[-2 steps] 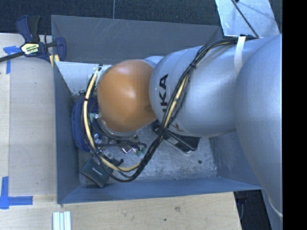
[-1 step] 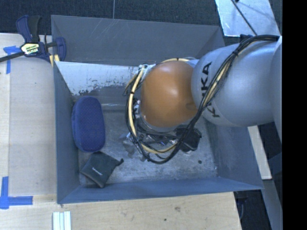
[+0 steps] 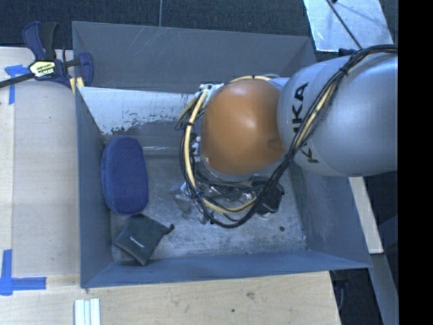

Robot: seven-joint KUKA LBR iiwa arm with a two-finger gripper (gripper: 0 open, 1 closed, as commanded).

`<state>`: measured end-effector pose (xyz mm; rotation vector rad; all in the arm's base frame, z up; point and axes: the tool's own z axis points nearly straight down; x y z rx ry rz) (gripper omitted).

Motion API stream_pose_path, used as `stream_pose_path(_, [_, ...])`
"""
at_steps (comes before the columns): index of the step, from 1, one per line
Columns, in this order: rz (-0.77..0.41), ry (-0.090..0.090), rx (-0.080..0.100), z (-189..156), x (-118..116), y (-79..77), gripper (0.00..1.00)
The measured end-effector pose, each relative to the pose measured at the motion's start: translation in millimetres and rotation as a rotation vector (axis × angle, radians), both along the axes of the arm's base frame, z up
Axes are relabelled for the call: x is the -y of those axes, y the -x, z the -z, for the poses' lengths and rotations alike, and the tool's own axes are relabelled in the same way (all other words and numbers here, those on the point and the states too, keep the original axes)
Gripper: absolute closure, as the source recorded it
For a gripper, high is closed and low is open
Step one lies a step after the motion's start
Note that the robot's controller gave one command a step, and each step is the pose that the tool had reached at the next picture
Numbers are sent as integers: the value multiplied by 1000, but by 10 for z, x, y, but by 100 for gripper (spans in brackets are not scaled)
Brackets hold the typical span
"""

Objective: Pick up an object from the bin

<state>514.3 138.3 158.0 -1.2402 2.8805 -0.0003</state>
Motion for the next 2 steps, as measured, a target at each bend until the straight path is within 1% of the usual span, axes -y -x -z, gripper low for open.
stream_pose_path(1, [1,0,-2,11,0,4,0])
stream_pose_path(2, [-90,-2,-5,741,-666,-167,0])
